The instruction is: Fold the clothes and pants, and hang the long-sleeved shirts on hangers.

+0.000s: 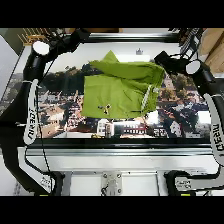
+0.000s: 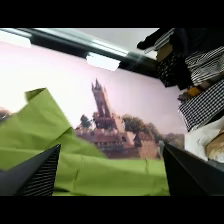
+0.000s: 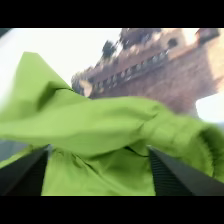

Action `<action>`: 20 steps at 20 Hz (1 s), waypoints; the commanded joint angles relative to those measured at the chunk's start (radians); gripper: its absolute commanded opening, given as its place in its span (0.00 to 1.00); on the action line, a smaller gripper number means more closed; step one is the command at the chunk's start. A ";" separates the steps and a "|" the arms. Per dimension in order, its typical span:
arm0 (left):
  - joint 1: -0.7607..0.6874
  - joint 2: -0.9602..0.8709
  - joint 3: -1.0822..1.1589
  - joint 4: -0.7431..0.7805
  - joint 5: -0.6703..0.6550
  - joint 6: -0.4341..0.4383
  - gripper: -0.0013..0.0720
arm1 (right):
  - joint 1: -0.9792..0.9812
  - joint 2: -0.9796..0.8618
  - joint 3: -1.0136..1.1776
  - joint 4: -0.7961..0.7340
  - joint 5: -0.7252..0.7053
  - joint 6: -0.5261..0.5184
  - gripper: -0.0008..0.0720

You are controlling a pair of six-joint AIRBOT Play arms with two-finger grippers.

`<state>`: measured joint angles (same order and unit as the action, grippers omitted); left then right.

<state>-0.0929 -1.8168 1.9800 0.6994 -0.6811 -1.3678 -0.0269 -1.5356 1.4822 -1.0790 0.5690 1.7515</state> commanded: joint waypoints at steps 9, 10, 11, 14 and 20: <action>0.225 0.392 -0.544 0.533 -0.521 -0.289 0.95 | -0.178 0.380 -0.111 -0.200 0.446 -0.132 0.95; 0.222 0.441 -0.686 0.526 -0.475 -0.317 0.95 | -0.174 0.430 -0.156 -0.201 0.450 -0.132 0.94; 0.214 0.479 -0.811 0.528 -0.422 -0.345 0.95 | -0.171 0.472 -0.196 -0.201 0.450 -0.132 0.94; 0.186 0.547 -1.128 0.445 -0.229 -0.407 0.95 | -0.164 0.567 -0.290 -0.200 0.451 -0.132 0.94; 0.132 0.466 -1.297 0.056 -0.068 -0.302 0.95 | -0.164 0.615 -0.333 -0.193 0.453 -0.132 0.94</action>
<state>0.0708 -1.3182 0.7555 0.9279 -0.8330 -1.7248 -0.1925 -0.9443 1.1694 -1.2758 1.0149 1.6196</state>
